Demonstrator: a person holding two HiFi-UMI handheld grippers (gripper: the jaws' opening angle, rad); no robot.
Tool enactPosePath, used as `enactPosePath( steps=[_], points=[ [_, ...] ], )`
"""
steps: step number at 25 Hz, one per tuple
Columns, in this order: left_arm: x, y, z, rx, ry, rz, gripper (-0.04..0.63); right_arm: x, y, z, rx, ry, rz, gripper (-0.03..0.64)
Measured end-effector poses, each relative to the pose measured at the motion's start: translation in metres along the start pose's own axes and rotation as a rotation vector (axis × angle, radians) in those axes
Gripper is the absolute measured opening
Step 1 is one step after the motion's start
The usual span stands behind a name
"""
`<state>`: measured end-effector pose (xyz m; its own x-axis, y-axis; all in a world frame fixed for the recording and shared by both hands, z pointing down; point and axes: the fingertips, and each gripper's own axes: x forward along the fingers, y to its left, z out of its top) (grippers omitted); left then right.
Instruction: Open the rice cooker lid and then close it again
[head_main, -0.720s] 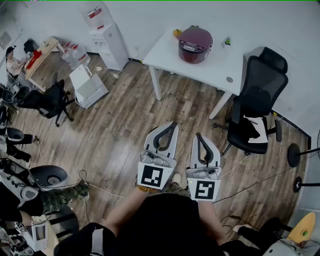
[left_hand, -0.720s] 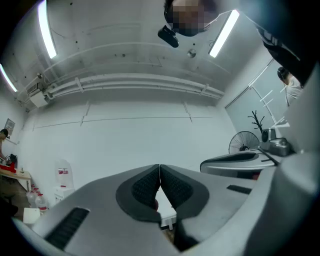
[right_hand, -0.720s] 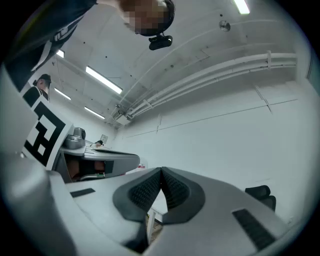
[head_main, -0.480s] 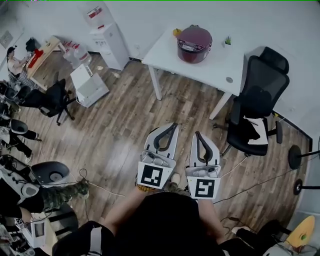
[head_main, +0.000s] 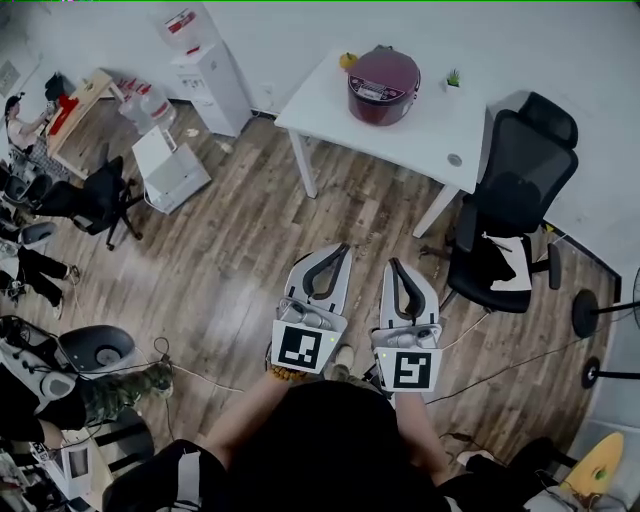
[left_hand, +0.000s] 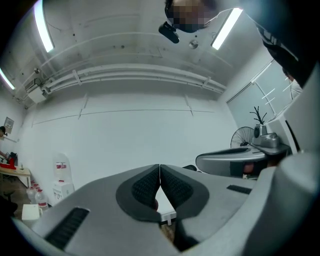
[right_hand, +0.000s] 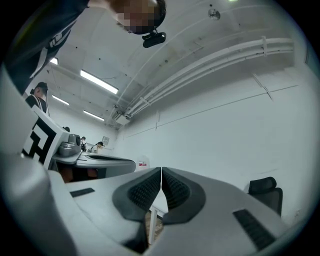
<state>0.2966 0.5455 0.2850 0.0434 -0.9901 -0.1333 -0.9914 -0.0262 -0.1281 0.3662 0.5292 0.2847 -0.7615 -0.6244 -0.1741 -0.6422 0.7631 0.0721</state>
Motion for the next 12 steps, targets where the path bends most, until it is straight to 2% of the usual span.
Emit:
enactPosePath(
  steps=[7, 12],
  points=[
    [0.042, 0.023, -0.013, -0.039, -0.023, -0.036, 0.026, 0.037, -0.017, -0.011, -0.036, 0.031, -0.042, 0.031],
    [0.079, 0.04, -0.016, -0.06, -0.035, -0.061, 0.026, 0.066, -0.035, -0.024, -0.063, 0.093, -0.055, 0.031]
  ],
)
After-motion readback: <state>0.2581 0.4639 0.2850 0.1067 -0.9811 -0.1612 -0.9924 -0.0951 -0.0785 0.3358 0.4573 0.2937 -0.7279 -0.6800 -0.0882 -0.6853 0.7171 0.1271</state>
